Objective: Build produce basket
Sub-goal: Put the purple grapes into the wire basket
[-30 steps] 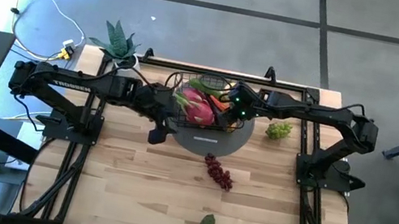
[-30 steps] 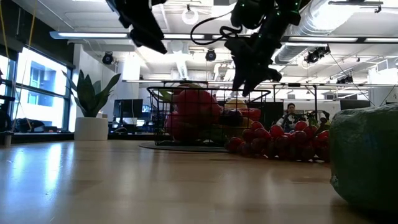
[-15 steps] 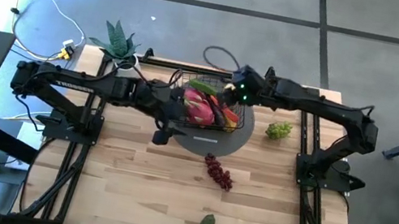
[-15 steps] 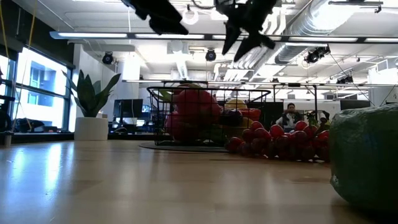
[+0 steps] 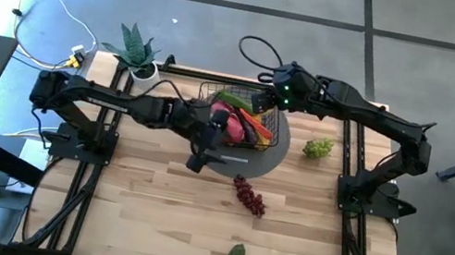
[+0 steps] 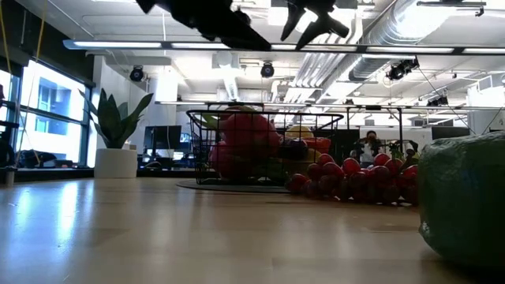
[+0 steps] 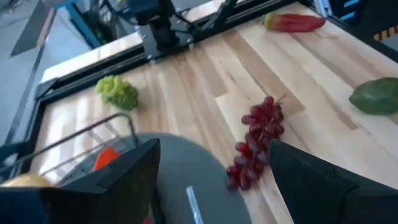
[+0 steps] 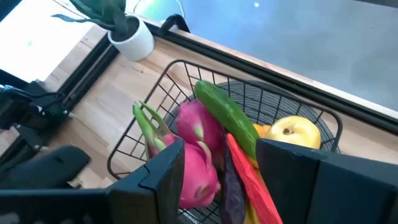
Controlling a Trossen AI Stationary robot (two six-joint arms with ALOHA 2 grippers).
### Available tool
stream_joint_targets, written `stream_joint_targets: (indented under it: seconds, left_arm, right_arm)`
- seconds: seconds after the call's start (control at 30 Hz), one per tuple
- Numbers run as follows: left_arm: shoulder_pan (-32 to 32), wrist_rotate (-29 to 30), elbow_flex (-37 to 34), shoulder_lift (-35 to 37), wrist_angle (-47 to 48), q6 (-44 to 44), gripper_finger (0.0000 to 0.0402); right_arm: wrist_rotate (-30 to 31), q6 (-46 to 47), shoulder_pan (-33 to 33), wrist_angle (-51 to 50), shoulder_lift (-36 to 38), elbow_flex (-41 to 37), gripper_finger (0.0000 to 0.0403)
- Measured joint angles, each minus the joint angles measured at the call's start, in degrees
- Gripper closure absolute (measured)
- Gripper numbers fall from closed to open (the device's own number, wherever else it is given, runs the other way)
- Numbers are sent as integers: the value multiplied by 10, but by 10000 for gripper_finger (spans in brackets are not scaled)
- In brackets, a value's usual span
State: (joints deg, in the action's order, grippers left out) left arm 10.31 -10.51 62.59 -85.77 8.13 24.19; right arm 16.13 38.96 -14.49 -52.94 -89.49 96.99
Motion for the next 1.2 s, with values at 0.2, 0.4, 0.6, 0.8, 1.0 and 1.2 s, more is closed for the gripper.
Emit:
stream_joint_targets:
  seconds: [0.2, 0.4, 0.6, 0.8, 1.0, 1.2]
  left_arm:
    - [0, -15, 0, -63, -52, 5, 112]
    - [-3, -37, 0, -117, -73, 5, 112]
    - [-24, -42, 3, -161, -102, 5, 112]
    - [-45, -29, 22, -200, -126, 5, 112]
    - [-53, -18, 54, -237, -125, 0, 112]
    - [-59, -10, 65, -263, -129, 0, 112]
  right_arm:
    - [0, 2, 0, -16, -1, 0, 222]
    - [0, 1, 0, -17, -1, 0, 222]
    - [0, 1, 0, -17, -1, 0, 222]
    - [0, 1, 0, -18, -1, 0, 222]
    - [-1, 11, 1, -24, -1, 0, 222]
    - [0, 11, 7, -26, -1, 0, 222]
